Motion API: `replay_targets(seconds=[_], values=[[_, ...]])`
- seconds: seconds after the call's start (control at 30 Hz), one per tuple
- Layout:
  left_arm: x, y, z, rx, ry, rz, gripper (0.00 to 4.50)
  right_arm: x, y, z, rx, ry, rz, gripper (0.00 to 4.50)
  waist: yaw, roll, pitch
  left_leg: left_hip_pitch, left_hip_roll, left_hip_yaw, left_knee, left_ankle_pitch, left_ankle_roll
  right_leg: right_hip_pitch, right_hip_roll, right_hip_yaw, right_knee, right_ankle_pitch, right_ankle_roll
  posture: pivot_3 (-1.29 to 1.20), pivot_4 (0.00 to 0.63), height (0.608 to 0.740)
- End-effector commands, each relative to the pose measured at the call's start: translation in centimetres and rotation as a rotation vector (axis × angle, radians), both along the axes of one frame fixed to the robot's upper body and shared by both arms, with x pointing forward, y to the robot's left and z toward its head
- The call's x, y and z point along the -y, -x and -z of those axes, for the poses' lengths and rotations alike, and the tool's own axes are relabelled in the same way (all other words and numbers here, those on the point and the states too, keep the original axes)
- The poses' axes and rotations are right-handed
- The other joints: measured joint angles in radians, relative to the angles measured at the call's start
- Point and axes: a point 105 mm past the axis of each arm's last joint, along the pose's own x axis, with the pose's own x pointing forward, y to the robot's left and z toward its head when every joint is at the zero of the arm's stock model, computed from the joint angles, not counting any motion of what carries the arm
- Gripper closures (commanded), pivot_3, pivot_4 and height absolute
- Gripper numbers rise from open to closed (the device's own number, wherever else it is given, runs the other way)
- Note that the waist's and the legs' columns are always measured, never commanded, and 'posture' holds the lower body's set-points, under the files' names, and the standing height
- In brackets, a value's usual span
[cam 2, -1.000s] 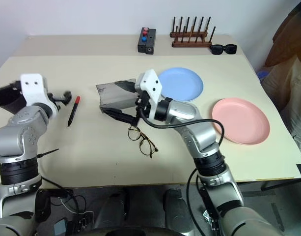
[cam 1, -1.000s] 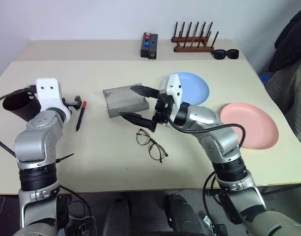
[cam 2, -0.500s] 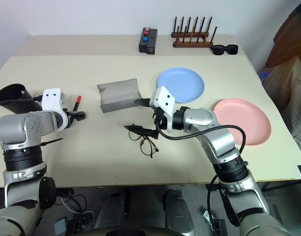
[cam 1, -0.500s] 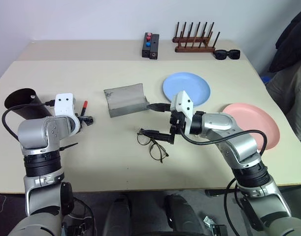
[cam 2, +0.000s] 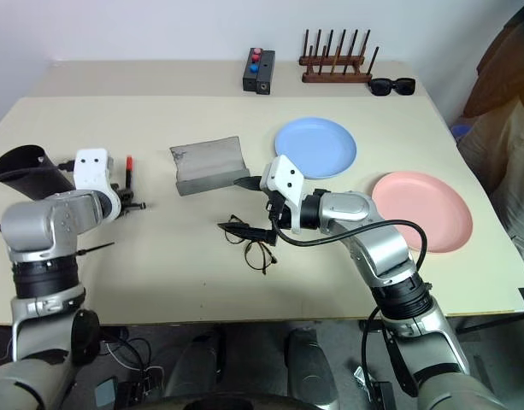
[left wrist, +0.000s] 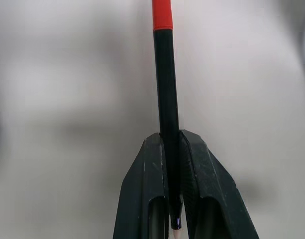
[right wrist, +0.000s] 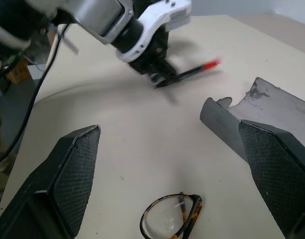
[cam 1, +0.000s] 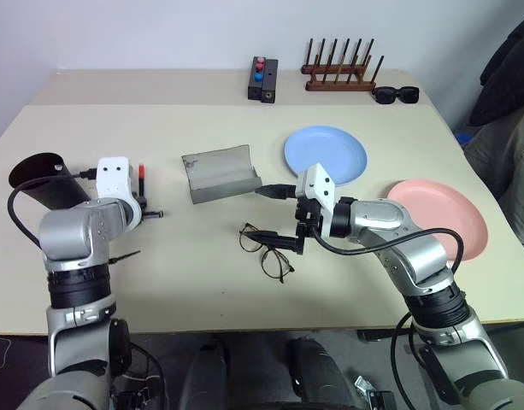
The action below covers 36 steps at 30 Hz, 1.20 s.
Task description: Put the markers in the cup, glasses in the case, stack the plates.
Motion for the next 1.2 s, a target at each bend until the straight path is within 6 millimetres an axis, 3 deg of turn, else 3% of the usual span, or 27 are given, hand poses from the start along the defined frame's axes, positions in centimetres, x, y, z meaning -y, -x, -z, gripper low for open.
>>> replay_targets(seconds=[0.03,0.1,0.17,0.3,0.43,0.6,0.9,1.2], values=[[-0.4,0.6,-8.2,0.451,0.007,-0.003,4.47,-0.7,0.1,-1.2,0.06,-0.029,-0.021,0.0,0.004,0.0,0.0,0.0,0.0,0.0,0.0,0.0,0.0,0.0,0.0,0.0,0.0,0.0,0.0,0.0,0.15,0.74],[-1.6,1.4,-10.1,0.585,0.034,-0.048,4.47,-0.9,-0.1,-1.5,0.067,-0.042,-0.018,0.0,0.005,0.0,0.0,0.0,0.0,0.0,0.0,0.0,0.0,0.0,0.0,0.0,0.0,0.0,0.0,0.0,0.15,0.74],[-3.8,2.3,-11.5,0.659,-0.045,-0.177,4.47,-1.4,-0.2,-2.3,0.077,-0.088,-0.02,0.0,0.003,0.0,0.0,0.0,0.0,0.0,0.0,0.0,0.0,0.001,0.0,0.0,0.0,0.0,0.0,0.0,0.15,0.74],[-6.3,3.7,-12.6,0.738,-0.118,-0.316,4.47,-2.8,0.0,-4.3,0.093,-0.206,-0.036,0.0,-0.002,0.0,0.0,0.001,0.0,0.0,0.0,0.0,0.0,0.0,0.0,0.0,0.0,0.0,0.0,0.0,0.15,0.74],[-7.4,4.0,-11.5,0.729,-0.138,-0.359,4.47,-4.5,0.6,-5.6,0.093,-0.293,-0.063,0.0,0.002,0.0,0.0,0.0,0.0,0.0,0.0,0.0,0.0,0.001,0.0,0.0,0.0,0.0,0.001,0.0,0.15,0.74],[-8.2,5.0,-10.1,0.726,-0.191,-0.401,4.47,-5.8,1.4,-5.6,0.074,-0.333,-0.085,0.0,0.002,0.0,0.0,0.0,0.0,0.0,0.0,0.0,0.0,0.001,0.0,0.0,0.0,0.0,0.001,0.0,0.15,0.74],[-8.7,6.2,-7.8,0.69,-0.23,-0.441,4.47,-6.0,1.1,-5.3,0.05,-0.347,-0.075,0.0,0.001,0.0,0.0,0.001,0.0,0.0,0.0,0.0,0.0,0.001,0.0,0.0,0.001,0.0,0.001,0.0,0.15,0.74],[-9.2,6.0,-6.1,0.644,-0.22,-0.448,4.47,-5.9,1.2,-5.3,0.046,-0.345,-0.076,0.0,0.0,0.0,0.0,0.001,0.0,0.0,0.0,0.0,0.0,0.001,0.0,-0.001,0.001,0.0,0.0,0.0,0.15,0.74]])
